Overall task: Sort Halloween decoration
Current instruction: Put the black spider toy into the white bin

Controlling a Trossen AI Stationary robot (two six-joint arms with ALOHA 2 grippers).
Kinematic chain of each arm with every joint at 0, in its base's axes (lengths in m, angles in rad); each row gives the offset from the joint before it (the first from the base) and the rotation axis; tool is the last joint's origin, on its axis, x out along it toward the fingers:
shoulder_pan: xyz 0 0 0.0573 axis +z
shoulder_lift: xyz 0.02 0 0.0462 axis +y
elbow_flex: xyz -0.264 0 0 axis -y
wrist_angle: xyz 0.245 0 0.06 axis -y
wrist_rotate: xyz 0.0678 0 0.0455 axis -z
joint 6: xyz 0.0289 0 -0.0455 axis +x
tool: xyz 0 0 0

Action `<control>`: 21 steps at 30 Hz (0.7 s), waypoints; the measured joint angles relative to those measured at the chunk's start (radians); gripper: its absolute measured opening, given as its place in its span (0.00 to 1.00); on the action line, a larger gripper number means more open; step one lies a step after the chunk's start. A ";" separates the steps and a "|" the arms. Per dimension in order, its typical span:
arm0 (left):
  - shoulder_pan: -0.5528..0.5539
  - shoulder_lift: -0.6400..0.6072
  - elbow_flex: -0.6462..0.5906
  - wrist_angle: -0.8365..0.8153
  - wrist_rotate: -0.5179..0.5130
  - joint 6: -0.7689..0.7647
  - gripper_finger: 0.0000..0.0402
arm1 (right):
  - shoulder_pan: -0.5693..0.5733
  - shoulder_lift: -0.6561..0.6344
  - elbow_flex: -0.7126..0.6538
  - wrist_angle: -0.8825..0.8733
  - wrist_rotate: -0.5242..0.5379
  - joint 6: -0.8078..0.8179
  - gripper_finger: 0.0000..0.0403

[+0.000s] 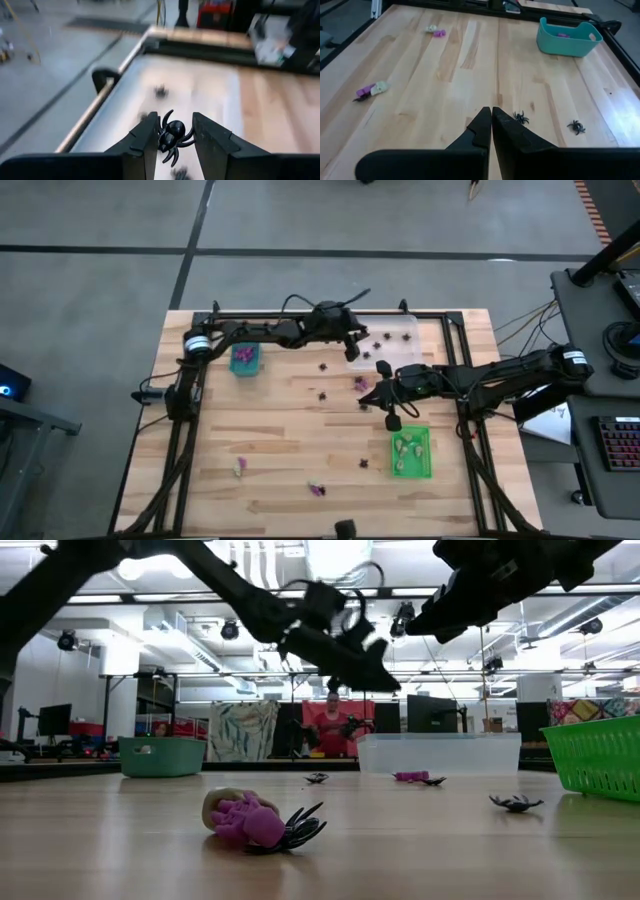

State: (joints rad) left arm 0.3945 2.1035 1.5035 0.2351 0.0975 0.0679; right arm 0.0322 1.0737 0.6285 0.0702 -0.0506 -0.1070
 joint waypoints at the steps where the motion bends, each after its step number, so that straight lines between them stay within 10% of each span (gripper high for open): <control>1: 0.002 0.022 0.033 -0.046 0.000 0.009 0.23 | 0.000 0.000 0.000 -0.001 0.000 0.000 0.02; 21: 0.028 0.340 0.616 -0.745 -0.011 0.054 0.23 | 0.000 0.003 0.000 -0.005 0.000 -0.008 0.02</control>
State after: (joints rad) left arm 0.4221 2.4439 2.1197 -0.5101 0.0864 0.1222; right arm 0.0322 1.0763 0.6285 0.0656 -0.0502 -0.1148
